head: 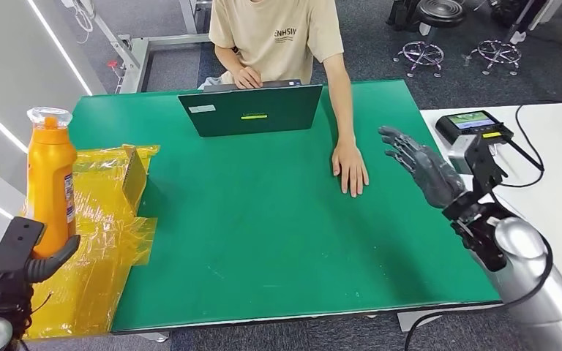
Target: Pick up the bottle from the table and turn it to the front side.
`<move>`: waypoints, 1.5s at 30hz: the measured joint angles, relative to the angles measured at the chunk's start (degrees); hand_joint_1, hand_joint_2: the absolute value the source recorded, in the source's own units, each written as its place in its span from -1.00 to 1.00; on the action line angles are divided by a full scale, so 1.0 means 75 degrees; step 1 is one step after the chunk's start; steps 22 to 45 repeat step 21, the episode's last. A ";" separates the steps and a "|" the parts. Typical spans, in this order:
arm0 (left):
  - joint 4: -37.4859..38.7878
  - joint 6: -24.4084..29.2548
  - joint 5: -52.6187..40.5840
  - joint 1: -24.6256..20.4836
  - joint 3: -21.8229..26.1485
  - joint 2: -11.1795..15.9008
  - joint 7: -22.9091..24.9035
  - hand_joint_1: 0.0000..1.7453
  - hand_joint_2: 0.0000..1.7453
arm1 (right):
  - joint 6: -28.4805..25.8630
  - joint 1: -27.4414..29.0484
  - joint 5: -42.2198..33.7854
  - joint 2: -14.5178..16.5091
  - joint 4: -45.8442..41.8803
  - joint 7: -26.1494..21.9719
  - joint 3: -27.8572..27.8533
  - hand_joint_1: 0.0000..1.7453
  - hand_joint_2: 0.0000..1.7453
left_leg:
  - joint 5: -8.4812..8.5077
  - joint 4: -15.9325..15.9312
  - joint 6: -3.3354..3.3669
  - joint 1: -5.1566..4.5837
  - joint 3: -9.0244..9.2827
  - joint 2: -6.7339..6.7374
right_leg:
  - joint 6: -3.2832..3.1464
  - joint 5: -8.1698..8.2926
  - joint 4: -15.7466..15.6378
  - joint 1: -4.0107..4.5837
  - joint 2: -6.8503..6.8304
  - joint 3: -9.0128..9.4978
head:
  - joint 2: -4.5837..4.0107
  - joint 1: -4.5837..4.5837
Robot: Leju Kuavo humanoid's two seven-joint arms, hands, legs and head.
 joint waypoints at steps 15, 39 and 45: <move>0.0021 -0.0078 0.0322 0.0588 0.0492 0.0356 -0.0013 -1.00 -1.00 | -0.1400 0.1461 0.1264 0.0030 -0.0942 -0.0932 -0.0687 -1.00 -1.00 | 0.0001 0.0000 0.0000 -0.0002 0.0002 -0.0001 | -0.0001 -0.0002 -0.0001 -0.0006 -0.0005 -0.0013 | 0.0000 0.0001; 0.0078 0.0253 0.0466 0.0420 0.0108 0.0171 -0.0257 -1.00 -1.00 | -0.1990 0.2016 0.1594 0.0175 -0.1203 -0.1065 -0.0740 -1.00 -1.00 | 0.0001 0.0000 0.0000 -0.0004 0.0002 -0.0007 | 0.0000 -0.0002 -0.0002 -0.0008 -0.0011 -0.0009 | 0.0000 0.0001; 0.0078 0.0253 0.0466 0.0420 0.0108 0.0171 -0.0257 -1.00 -1.00 | -0.1990 0.2016 0.1594 0.0175 -0.1203 -0.1065 -0.0740 -1.00 -1.00 | 0.0001 0.0000 0.0000 -0.0004 0.0002 -0.0007 | 0.0000 -0.0002 -0.0002 -0.0008 -0.0011 -0.0009 | 0.0000 0.0001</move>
